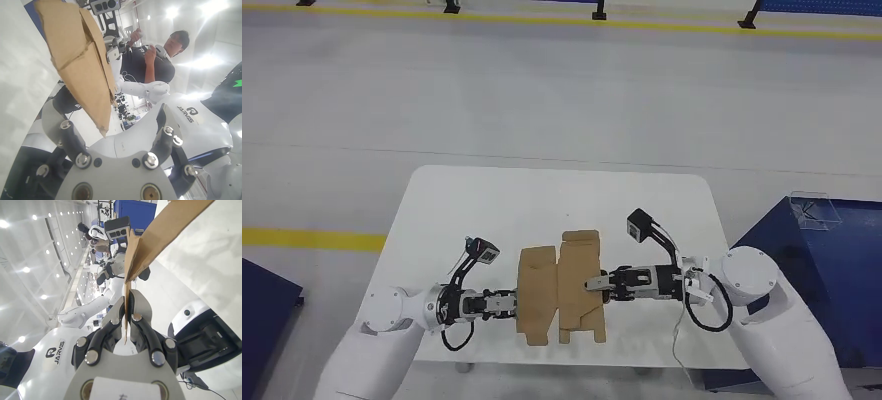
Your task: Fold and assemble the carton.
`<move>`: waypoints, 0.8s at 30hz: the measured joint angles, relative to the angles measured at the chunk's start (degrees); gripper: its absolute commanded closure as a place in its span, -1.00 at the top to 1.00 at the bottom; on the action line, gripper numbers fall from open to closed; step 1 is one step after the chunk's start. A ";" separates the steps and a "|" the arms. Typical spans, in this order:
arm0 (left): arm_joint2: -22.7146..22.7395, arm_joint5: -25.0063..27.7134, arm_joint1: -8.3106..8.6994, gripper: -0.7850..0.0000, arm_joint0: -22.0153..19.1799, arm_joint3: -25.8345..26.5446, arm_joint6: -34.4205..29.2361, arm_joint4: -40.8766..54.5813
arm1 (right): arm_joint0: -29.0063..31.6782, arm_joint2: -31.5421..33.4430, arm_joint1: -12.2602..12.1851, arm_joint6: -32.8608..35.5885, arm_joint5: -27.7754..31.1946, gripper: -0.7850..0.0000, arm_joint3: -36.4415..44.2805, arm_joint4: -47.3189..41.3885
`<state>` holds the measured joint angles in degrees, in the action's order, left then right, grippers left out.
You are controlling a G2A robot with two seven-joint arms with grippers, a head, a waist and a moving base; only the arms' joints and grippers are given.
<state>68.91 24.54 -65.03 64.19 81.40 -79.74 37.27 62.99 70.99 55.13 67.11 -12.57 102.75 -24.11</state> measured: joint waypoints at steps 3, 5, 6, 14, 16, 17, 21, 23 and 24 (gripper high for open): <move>-1.15 0.42 -0.22 0.00 -0.24 -0.42 0.43 0.14 | -0.57 -0.50 0.08 0.92 0.18 -1.00 -0.73 -1.42; -1.59 0.55 -0.31 -0.14 -0.27 -0.72 0.55 0.80 | -0.95 -0.80 0.12 1.50 0.28 -1.00 -1.17 -1.92; -1.83 0.67 -0.37 -0.22 -0.24 -0.99 0.76 0.99 | -1.15 -1.01 0.14 1.84 0.45 -1.00 -1.42 -2.19; -3.18 -0.17 -0.78 -1.00 -0.95 -3.22 1.39 3.70 | -1.68 -2.05 0.21 2.27 2.04 -1.00 -1.66 -2.40; -3.37 0.07 -0.85 -1.00 -1.04 -3.42 1.67 3.80 | -1.64 -2.04 0.20 2.32 2.30 -0.82 -1.69 -2.79; -3.40 0.24 -0.87 -1.00 -1.07 -3.45 1.74 3.82 | -1.62 -1.98 0.19 2.29 2.35 -0.41 -1.78 -2.95; -3.53 1.23 -0.94 -1.00 -0.94 -3.19 2.09 3.86 | -1.57 -1.80 0.11 1.94 2.20 1.00 -2.38 -3.02; -3.41 1.88 -0.95 -1.00 -0.84 -2.77 2.18 4.04 | -1.56 -1.46 0.07 1.50 2.02 1.00 -3.12 -3.33; -3.30 2.16 -0.95 -1.00 -0.73 -2.28 2.19 4.43 | -1.55 -1.01 0.04 1.10 1.84 1.00 -4.10 -4.00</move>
<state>65.61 26.70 -65.98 63.46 79.12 -77.55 41.70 61.45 69.98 55.17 68.21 -10.73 98.65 -28.11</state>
